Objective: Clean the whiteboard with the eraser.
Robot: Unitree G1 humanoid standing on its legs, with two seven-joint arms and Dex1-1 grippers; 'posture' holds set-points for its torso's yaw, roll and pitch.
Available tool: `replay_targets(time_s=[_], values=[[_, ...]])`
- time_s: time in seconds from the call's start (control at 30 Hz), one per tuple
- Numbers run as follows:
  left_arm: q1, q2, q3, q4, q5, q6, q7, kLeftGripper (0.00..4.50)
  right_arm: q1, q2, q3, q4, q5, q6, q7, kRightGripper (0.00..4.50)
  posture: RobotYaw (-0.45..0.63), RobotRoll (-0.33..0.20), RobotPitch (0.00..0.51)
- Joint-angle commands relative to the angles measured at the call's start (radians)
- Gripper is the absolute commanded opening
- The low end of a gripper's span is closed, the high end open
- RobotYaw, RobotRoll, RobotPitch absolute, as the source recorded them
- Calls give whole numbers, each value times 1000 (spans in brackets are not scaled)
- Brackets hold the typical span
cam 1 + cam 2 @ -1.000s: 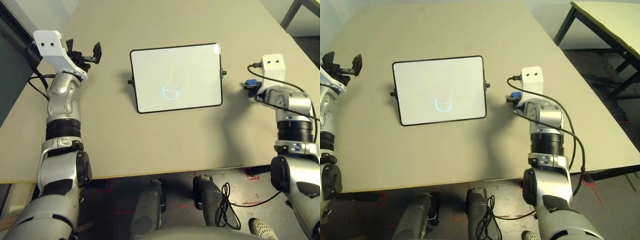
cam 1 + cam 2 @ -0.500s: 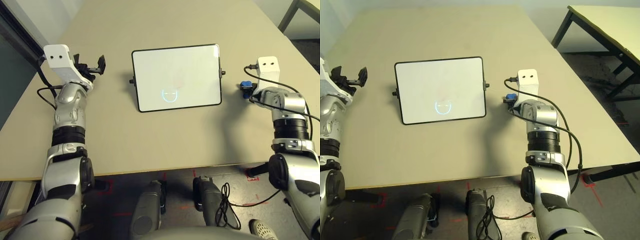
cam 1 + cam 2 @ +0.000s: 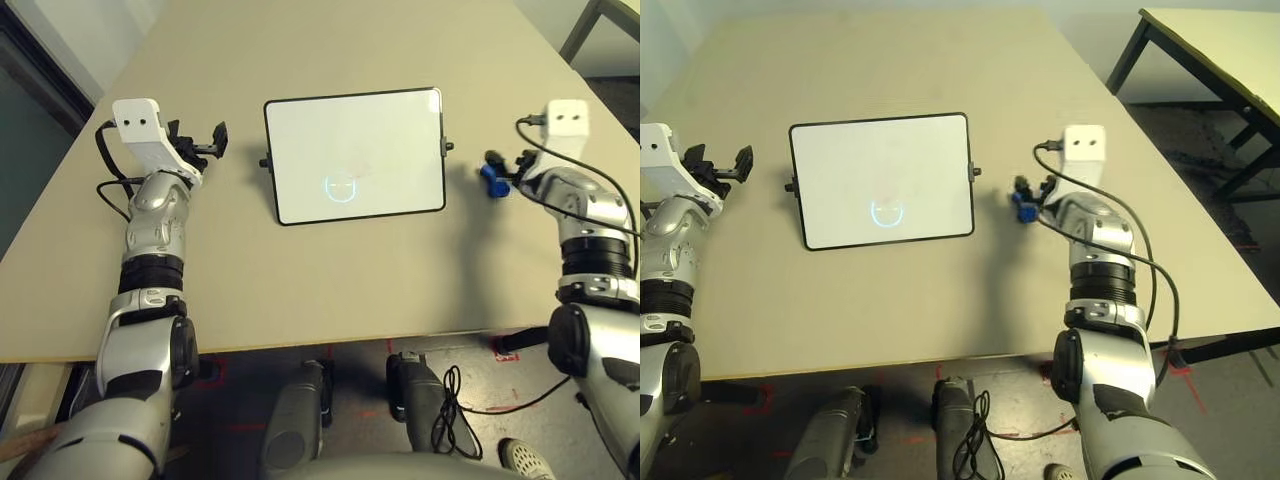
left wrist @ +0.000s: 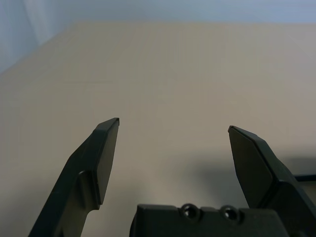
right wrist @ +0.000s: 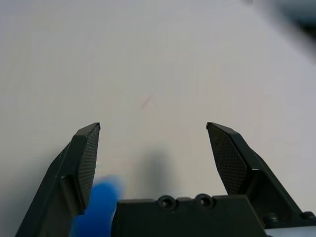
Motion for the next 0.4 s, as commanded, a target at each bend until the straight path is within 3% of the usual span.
replay_targets(time_s=[0.03,0.23,0.4], values=[[24,-5,10,33,15,-38,37,4500,5,-42,-32,154,0,-229,-18,4468,-31,0,234],[13,-2,48,109,5,-91,119,4500,38,-107,-27,373,-9,-444,-1,4468,-44,0,222],[4,1,55,157,4,-111,122,4500,84,-121,-33,432,0,-478,-29,4468,-46,0,215]])
